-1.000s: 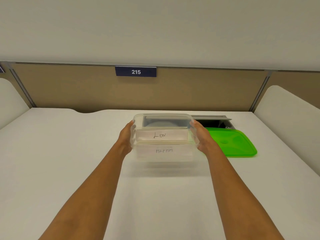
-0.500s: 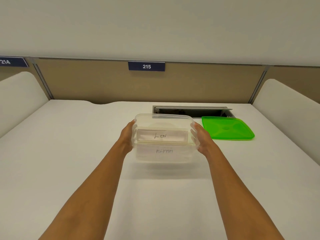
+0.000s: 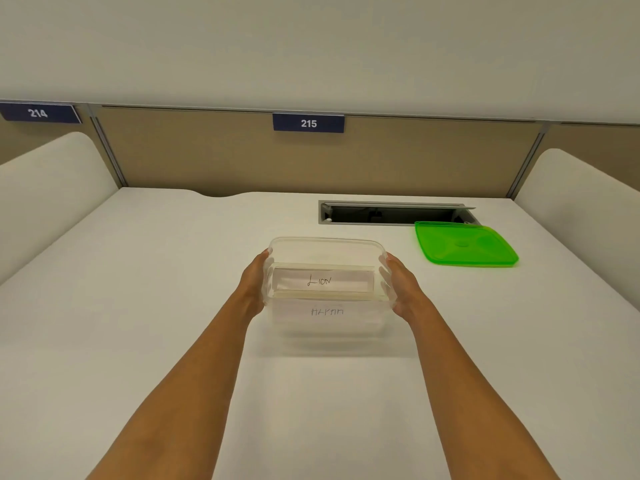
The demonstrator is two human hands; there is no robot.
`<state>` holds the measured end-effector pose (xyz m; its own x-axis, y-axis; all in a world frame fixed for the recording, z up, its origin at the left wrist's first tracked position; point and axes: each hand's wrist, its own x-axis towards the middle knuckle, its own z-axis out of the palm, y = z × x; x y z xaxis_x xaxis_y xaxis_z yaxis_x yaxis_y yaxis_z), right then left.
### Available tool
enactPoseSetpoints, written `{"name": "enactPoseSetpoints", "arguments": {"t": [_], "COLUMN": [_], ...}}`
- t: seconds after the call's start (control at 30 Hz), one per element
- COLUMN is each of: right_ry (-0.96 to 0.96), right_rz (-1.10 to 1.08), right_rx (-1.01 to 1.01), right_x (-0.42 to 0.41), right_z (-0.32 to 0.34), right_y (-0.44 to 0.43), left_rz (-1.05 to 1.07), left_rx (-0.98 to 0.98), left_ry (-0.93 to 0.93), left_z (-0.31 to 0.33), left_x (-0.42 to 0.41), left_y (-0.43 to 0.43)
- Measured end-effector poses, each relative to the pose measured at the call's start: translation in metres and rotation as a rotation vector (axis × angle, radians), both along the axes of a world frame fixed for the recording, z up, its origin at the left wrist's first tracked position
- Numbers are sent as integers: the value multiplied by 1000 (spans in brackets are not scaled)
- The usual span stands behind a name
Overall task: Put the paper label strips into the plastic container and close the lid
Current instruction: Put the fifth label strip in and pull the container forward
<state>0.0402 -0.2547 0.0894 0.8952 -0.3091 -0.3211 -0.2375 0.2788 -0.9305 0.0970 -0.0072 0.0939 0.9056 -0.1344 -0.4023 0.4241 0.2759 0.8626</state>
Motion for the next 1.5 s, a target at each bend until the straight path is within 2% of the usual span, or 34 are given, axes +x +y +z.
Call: {"name": "enactPoseSetpoints", "arguments": {"t": [0.47,1.2,1.33,1.5], "right_ry": [30,52,57,-36], "right_rz": [25,35,42,-22], "right_rx": [-39,-73,-64,-168], "right_x": [4,6,7,12], "right_z": [-18,-19,-20,-12], "right_y": [12,11,9,-4], "left_rz": [19,53,51,206], "left_rx": [-28,43,133,438], "left_ry": [7,-19,-53,-229], "left_z": [-14,-21,-15,5], "left_x": [-7,-8,-11,1], "left_y": [13,17,16,5]}}
